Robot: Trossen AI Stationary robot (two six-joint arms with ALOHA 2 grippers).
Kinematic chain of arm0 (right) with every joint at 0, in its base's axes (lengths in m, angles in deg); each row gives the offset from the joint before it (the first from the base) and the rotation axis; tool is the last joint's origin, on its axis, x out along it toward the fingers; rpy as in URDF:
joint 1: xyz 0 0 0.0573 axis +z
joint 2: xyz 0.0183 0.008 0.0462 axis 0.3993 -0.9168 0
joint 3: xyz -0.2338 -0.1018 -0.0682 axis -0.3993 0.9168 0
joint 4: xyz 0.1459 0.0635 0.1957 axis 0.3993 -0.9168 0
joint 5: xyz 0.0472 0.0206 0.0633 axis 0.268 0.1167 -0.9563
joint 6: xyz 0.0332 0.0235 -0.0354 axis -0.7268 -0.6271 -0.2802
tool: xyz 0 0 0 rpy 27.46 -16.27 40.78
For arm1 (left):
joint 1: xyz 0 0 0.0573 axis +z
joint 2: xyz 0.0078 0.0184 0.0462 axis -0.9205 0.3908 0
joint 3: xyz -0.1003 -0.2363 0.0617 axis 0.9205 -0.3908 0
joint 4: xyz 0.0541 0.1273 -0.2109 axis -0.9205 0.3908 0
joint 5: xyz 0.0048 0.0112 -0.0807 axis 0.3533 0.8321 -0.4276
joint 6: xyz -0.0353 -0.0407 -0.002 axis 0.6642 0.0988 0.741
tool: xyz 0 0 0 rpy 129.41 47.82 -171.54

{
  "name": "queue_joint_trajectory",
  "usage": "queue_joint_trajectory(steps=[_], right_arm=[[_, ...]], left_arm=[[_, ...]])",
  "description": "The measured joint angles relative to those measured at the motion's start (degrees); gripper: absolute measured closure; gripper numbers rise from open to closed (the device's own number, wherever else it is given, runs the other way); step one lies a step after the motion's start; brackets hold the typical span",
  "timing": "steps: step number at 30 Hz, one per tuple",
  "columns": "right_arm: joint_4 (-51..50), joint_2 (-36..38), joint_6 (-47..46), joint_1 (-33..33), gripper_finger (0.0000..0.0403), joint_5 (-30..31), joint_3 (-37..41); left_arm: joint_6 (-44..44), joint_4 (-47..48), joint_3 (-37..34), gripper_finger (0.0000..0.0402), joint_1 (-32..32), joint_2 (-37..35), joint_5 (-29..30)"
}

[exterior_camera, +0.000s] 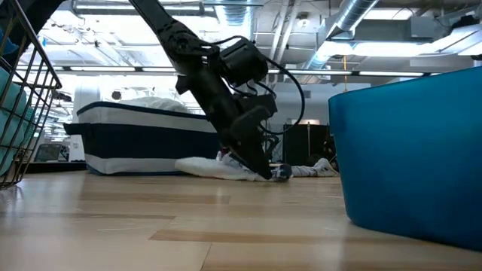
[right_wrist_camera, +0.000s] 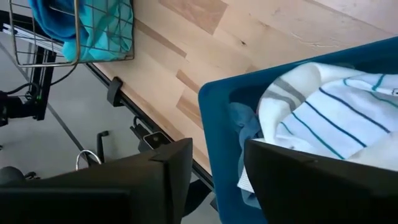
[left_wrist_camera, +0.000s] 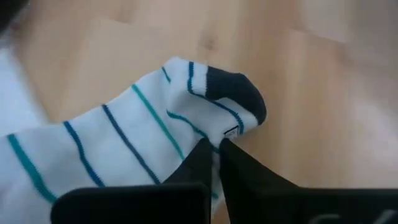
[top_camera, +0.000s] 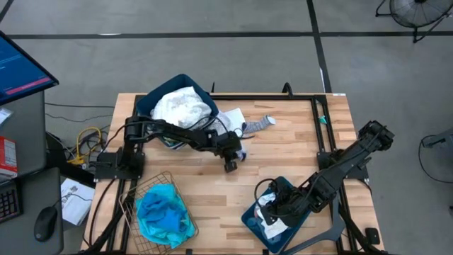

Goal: Pick & Place Cloths
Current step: Put the white short into the wire basket

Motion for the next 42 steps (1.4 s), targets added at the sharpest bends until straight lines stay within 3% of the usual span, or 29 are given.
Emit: queue_joint_trajectory(steps=[5,14,23,30,37,42], right_arm=[[1.45,0.00,0.09,0.06,0.0269,1.54,0.00],[7.95,0.00,7.15,0.81,0.0273,7.86,0.00],[17.63,0.00,25.67,0.17,0.0273,19.23,-0.35],[17.35,0.04,40.26,-1.95,0.0273,28.37,-1.51],[16.46,-0.11,50.89,-7.01,0.0257,27.22,-1.55],[14.57,-0.21,54.03,-10.55,0.0189,21.20,-1.55]], left_arm=[[0.96,2.26,-0.58,0.0401,-4.09,-4.40,-4.01],[0.95,1.01,-0.33,0.0401,-6.49,-22.30,-6.59],[0.95,0.79,-0.21,0.0401,-6.35,-36.06,-6.51],[0.95,1.62,-0.20,0.0401,-6.33,-39.50,-6.29],[1.52,3.44,-0.20,0.0401,-6.33,-39.63,-5.99],[1.54,3.33,-0.19,0.0401,-6.32,-39.63,-5.95]])
